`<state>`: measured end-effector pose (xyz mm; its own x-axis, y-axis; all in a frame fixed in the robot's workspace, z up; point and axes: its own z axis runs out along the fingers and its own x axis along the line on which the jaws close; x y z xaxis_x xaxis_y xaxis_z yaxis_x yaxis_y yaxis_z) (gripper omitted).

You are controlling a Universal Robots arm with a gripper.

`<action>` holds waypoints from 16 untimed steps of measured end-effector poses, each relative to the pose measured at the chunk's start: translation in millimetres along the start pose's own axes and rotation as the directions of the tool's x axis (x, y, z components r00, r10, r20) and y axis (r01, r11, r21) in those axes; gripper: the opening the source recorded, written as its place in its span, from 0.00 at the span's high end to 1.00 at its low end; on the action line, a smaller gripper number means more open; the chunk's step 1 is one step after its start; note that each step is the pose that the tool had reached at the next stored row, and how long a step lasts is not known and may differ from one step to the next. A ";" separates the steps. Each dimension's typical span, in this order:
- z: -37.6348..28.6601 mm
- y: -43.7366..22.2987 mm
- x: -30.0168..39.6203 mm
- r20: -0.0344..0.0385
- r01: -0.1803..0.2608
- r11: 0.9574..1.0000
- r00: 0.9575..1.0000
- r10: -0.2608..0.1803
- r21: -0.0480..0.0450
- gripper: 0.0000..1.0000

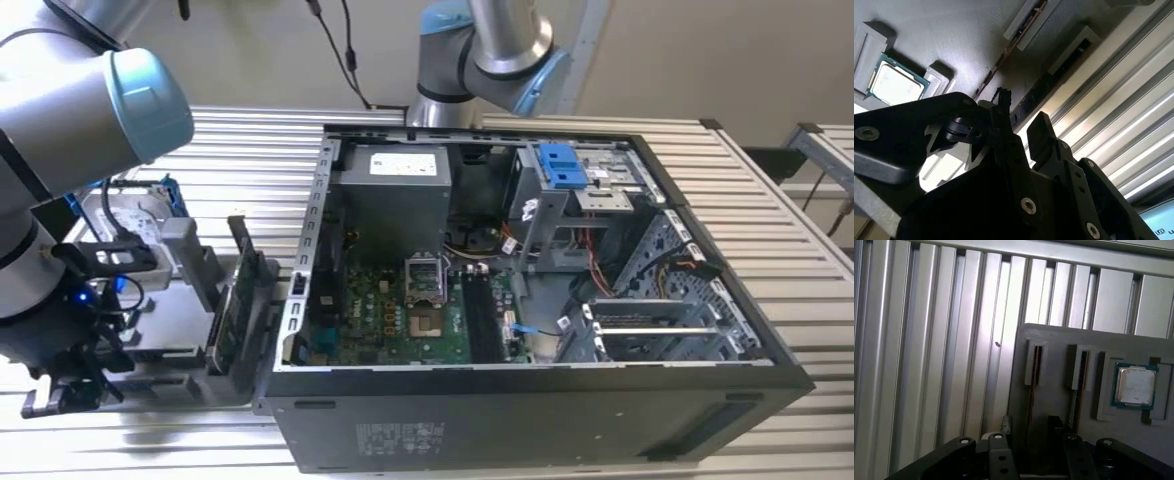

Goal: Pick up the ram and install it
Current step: 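Pick up the ram and move it above insertion slot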

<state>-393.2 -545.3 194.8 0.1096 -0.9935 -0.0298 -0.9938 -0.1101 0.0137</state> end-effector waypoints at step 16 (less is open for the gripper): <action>0.1 0.0 0.0 0.000 0.000 1.000 1.000 0.000 0.001 0.85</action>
<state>-393.2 -545.3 194.8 0.1096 -0.9935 -0.0298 -0.9939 -0.1100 0.0127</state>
